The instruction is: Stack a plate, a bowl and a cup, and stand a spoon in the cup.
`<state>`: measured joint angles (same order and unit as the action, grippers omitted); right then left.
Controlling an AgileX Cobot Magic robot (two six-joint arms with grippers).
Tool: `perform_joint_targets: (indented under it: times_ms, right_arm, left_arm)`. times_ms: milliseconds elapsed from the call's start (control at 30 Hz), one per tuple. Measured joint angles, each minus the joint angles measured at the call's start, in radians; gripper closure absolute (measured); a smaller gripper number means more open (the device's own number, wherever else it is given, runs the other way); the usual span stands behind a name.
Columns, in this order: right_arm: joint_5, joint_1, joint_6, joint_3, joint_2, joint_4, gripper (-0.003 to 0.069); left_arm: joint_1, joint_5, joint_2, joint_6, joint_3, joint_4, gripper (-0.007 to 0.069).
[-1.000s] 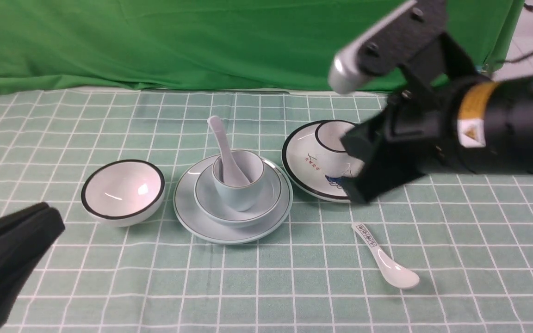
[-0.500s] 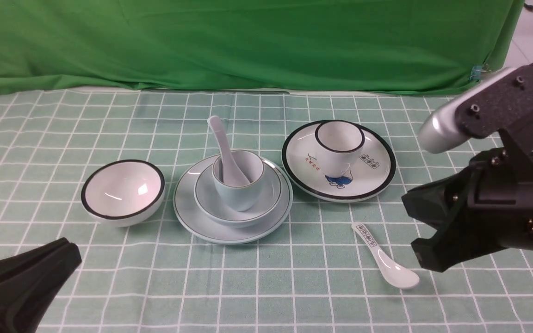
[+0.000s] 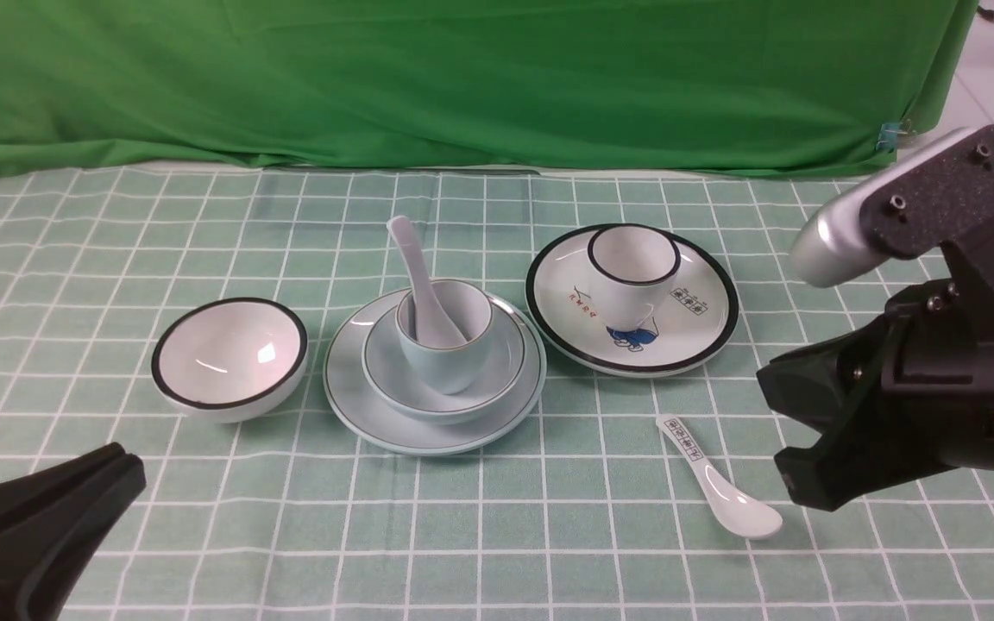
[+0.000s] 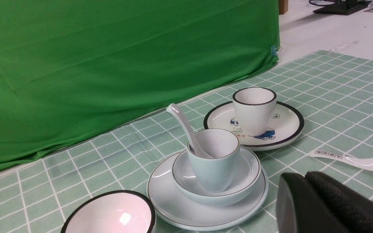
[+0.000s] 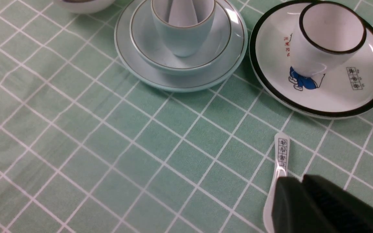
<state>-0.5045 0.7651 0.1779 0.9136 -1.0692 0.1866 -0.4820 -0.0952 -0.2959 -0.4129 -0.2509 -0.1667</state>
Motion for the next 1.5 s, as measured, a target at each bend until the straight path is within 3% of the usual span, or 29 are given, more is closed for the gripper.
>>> perform_joint_targets:
  times_ms: [267, 367, 533, 600, 767, 867, 1000, 1333, 1500]
  right_arm:
    - [-0.005, -0.028, -0.002, -0.004, 0.048, 0.090, 0.0577]
    - [0.013, -0.153, -0.024, -0.052, 0.140, 0.047, 0.0636]
    - [0.099, -0.359, -0.136, -0.237, 0.322, -0.054, 0.0643]
    - [0.182, -0.497, -0.167, -0.417, 0.491, -0.080, 0.0643]
    - [0.311, -0.681, -0.172, -0.727, 0.792, -0.092, 0.0643]
    - [0.342, -0.739, -0.178, -0.839, 0.930, -0.094, 0.0643]
    - [0.359, -0.761, -0.178, -0.914, 1.056, -0.095, 0.0643]
    - [0.371, -0.740, -0.189, -0.919, 1.046, -0.102, 0.0643]
    - [0.302, -0.710, -0.203, -0.919, 1.066, -0.118, 0.0643]
  left_arm:
    - [0.000, -0.003, 0.000, -0.007, 0.000, 0.024, 0.0613]
    - [0.000, -0.005, 0.000, -0.007, 0.000, 0.027, 0.0613]
    - [0.000, -0.011, 0.000, -0.007, 0.000, 0.031, 0.0613]
    - [0.000, -0.012, 0.000, -0.007, 0.000, 0.035, 0.0613]
    - [0.000, -0.015, 0.000, -0.010, 0.000, 0.038, 0.0613]
    - [0.000, -0.016, 0.000, -0.011, 0.000, 0.038, 0.0613]
    - [0.000, -0.016, 0.000, -0.012, 0.000, 0.038, 0.0613]
    - [0.000, -0.023, 0.000, -0.017, 0.001, 0.039, 0.0613]
    - [0.000, -0.023, 0.000, -0.019, 0.001, 0.039, 0.0613]
